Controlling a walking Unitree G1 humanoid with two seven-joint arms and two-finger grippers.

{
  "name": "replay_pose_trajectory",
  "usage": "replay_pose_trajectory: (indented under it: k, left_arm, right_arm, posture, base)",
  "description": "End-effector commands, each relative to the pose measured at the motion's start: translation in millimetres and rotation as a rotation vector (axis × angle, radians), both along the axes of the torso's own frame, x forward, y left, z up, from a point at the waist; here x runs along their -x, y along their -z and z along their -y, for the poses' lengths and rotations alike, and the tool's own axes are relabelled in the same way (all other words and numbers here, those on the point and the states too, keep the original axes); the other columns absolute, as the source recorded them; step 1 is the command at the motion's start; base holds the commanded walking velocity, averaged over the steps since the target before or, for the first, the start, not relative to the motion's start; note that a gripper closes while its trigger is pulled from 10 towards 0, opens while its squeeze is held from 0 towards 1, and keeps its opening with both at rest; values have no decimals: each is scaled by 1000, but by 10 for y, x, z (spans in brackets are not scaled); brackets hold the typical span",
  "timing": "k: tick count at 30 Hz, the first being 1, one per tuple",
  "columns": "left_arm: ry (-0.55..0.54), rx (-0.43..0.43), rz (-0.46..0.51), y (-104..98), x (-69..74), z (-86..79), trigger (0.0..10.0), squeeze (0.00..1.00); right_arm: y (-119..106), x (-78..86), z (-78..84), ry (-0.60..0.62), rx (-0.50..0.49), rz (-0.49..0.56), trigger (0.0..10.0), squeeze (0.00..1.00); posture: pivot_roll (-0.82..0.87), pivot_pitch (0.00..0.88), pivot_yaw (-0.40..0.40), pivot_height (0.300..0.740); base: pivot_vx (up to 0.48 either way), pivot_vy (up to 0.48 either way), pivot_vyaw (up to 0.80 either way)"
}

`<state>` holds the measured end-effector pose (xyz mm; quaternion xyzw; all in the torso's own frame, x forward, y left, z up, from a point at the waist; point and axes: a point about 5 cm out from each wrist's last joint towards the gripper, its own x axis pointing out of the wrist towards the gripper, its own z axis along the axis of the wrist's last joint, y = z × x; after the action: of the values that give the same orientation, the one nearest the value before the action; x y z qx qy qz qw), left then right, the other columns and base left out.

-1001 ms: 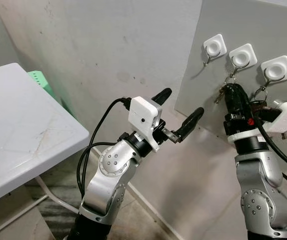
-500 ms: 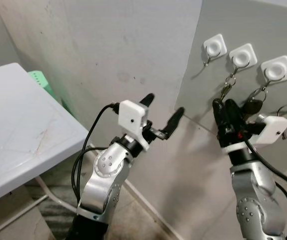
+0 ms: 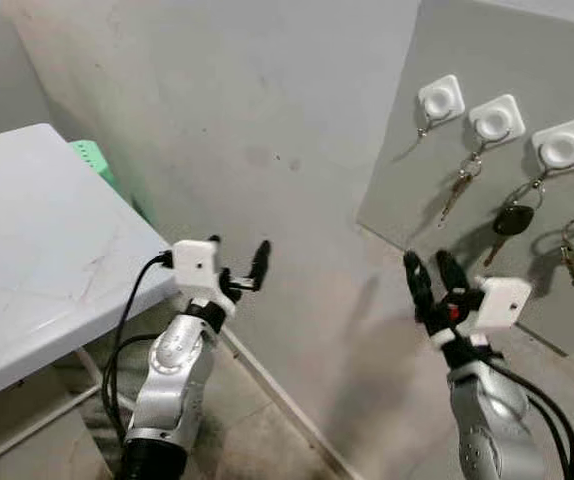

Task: Hang keys on a hook

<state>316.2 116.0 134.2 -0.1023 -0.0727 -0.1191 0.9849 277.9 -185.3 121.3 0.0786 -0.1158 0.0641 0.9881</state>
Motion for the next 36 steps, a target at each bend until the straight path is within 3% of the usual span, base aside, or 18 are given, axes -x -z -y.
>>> replay_pose_trajectory:
  k: [1, 13, 22, 25, 30, 33, 36]
  left_arm:
    - [-15, 4, 0, 36, 15, -5, 10000, 0]
    - [-50, 55, 0, 115, 84, 21, 10000, 0]
    - [-48, 13, -26, 284, 144, 18, 10000, 0]
    - [-17, -44, -22, 372, 230, 45, 10000, 0]
    - [-22, -3, -13, 347, 275, 54, 10000, 0]
    - [-26, 64, 27, 228, 358, 90, 10000, 0]
    - [-28, 53, 29, 235, 385, 89, 10000, 0]
  right_arm:
    - [109, 47, 35, -8, 13, -42, 10000, 0]
    - [209, 79, 39, 14, 95, -54, 10000, 0]
    - [371, 91, 23, 33, 165, -120, 10000, 0]
    - [480, 144, 45, 54, 192, -159, 10000, 0]
    - [435, 172, 17, 59, 201, -136, 10000, 0]
    - [322, 229, -37, 57, 178, -85, 10000, 0]
    - [310, 253, -40, 61, 148, -77, 10000, 0]
  posture:
    - [0, 33, -39, 740]
    - [-5, 46, -38, 740]
    - [-5, 44, -42, 740]
    - [-3, 43, -44, 740]
    - [-5, 39, -45, 740]
    - [-5, 33, -45, 740]
    - [-4, 31, -46, 740]
  base:
    - [0, 0, 0]
    - [0, 0, 0]
    - [0, 0, 0]
    - [0, 0, 617]
    - [0, 0, 800]
    - [0, 0, 800]
    - [0, 0, 800]
